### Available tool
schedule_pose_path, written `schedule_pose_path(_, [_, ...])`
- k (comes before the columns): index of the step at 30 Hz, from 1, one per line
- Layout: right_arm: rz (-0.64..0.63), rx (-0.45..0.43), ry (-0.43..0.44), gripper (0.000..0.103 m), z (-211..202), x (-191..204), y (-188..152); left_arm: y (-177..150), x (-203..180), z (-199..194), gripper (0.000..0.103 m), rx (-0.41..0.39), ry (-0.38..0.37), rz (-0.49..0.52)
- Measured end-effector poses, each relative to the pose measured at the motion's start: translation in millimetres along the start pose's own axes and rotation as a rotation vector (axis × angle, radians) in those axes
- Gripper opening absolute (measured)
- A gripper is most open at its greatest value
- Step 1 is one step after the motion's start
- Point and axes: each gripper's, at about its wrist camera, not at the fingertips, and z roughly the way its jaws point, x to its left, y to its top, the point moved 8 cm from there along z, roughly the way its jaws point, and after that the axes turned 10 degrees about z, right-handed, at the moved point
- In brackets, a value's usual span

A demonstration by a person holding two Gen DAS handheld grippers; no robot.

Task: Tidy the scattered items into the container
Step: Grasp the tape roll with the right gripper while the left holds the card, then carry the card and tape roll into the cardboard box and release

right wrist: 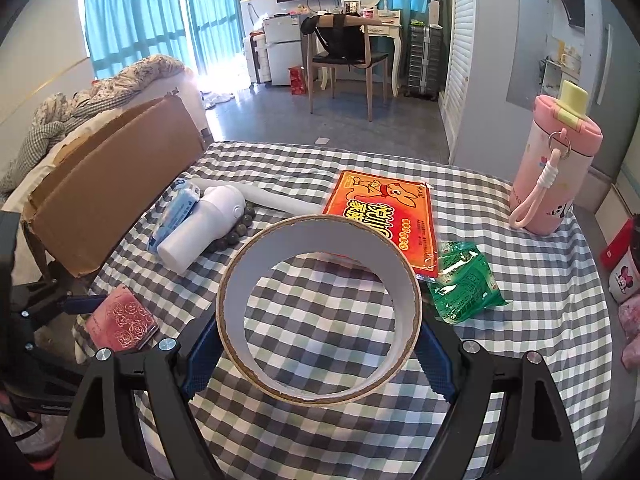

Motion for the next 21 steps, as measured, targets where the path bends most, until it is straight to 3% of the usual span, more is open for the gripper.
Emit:
schedule_pose_path(13, [-0.012,-0.005,0.003,0.083,-1.7,2.8,0.6,23.5,-8.2,-31.5,0.073,-0.079,0.008,0.028])
schedule_pose_path(21, [-0.051,-0.02,0.011,0.083,-8.8,18.4,7.7,50.7,8.9,-76.3,0.073,-0.211,0.053,0.035])
